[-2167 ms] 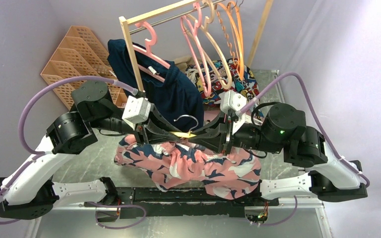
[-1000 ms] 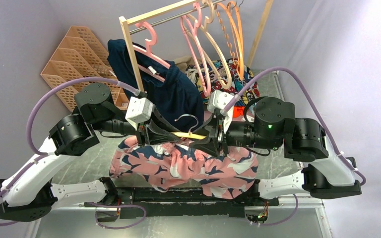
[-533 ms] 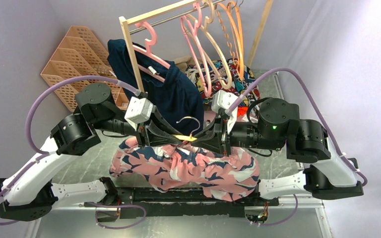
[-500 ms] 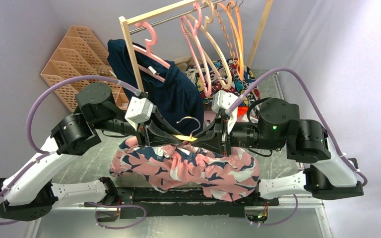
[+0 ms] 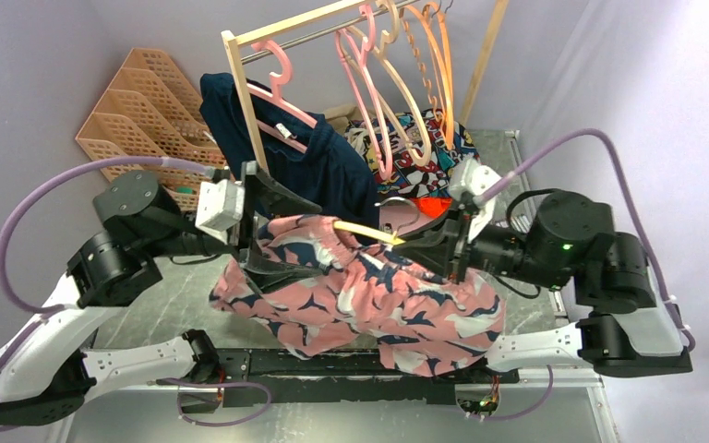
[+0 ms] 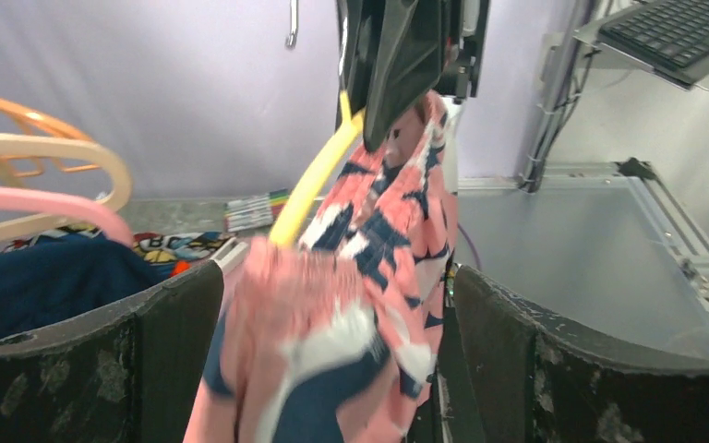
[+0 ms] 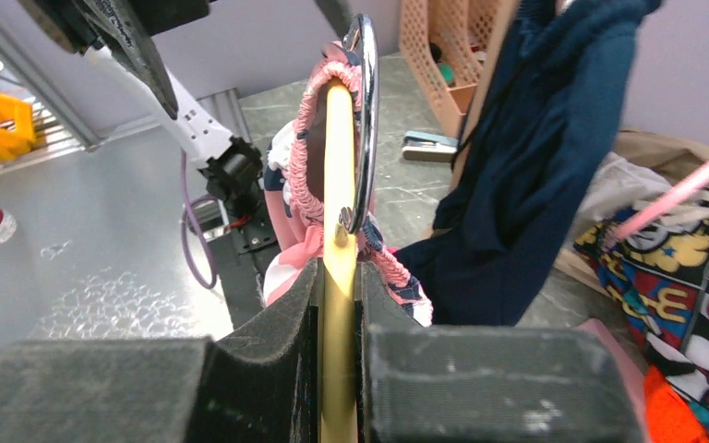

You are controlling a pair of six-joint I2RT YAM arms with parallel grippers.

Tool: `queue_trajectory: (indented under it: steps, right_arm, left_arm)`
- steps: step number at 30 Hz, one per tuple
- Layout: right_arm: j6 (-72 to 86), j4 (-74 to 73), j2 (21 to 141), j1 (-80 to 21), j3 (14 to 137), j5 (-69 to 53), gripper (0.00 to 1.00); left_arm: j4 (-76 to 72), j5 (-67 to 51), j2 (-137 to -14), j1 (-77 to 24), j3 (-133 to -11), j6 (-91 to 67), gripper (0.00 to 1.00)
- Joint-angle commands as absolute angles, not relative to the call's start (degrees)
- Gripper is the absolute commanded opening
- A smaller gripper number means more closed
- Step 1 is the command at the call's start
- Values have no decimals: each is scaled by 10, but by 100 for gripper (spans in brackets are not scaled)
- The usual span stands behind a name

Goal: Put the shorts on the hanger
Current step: Place the hanger at the clothesline.

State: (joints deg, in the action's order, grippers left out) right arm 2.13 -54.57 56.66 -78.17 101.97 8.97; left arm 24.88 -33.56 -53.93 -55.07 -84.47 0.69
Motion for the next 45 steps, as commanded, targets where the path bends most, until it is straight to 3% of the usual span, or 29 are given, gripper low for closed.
queue_trajectory:
  steps: [1,8,26,30,45]
  right_arm:
    - [39,-591,563,-781,1088,150,0]
    - [85,-759,606,-777,1172,212,0]
    - [163,-792,602,-775,1065,277,0]
    - [172,-792,611,-775,1061,317,0]
    - [193,-791,634,-728,975,388,0]
  left_arm:
    - [222,-260,-496,-548,-816,13,98]
    - [162,-189,-435,-549,-751,4,98]
    - [31,30,-500,-549,-768,-27,98]
    - [8,45,-526,-549,-795,-59,99]
    - [-35,-2,-579,-549,-814,-132,86]
